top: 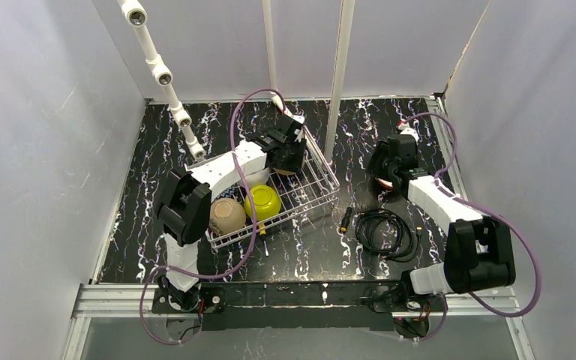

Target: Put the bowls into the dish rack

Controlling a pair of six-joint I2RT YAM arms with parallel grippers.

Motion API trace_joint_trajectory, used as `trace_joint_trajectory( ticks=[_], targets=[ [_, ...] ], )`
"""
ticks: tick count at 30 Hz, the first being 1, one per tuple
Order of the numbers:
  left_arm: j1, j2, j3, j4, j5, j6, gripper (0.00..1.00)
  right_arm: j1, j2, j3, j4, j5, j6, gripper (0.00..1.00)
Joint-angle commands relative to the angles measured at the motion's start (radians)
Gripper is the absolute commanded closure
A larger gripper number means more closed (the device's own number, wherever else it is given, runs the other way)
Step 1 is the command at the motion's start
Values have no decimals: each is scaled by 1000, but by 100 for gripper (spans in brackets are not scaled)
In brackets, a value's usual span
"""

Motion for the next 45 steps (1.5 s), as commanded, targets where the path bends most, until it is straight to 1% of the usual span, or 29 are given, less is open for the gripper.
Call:
trace_joint_trajectory(
  ticks=[1, 5, 7, 11, 16, 19, 20, 21, 26, 30, 36, 41, 43, 45],
  targets=[
    [20, -31, 8, 39, -15, -12, 57, -5, 65, 81, 89, 23, -101, 37],
    [20, -94, -50, 47, 60, -14, 54, -4, 138, 108, 75, 47, -143, 38],
    [20, -145, -92, 54, 87, -21, 51, -5, 164, 118, 66, 49, -157, 40],
    [20, -276, -189, 76, 111, -48, 42, -5, 208, 139, 42, 54, -167, 49],
    [20, -404, -259, 74, 111, -73, 32, -4, 257, 170, -12, 92, -178, 67],
    [21, -474, -296, 68, 110, -80, 21, -4, 267, 191, -41, 130, -169, 83],
    [22, -494, -301, 66, 106, -79, 19, -4, 263, 194, -43, 135, -166, 92],
    [22, -512, -305, 64, 104, -78, 17, -4, 256, 195, -41, 137, -162, 98],
    [23, -594, -316, 63, 110, -61, 10, -5, 168, 195, -21, 153, -132, 99],
    [23, -679, -356, 111, 154, -35, 2, -4, 37, 184, -21, 125, -87, 99],
    [28, -805, -428, 208, 172, -9, 2, -4, -207, 145, -31, -14, 42, 99],
    [29, -832, -424, 247, 220, -29, 2, -4, -351, 105, -12, -229, 236, 99],
    [26, -839, -452, 341, 264, -60, 2, -4, -410, 81, 0, -294, 362, 99],
    [13, -838, -488, 468, 331, -99, 2, 0, -456, 25, 62, -370, 493, 99]
  ],
)
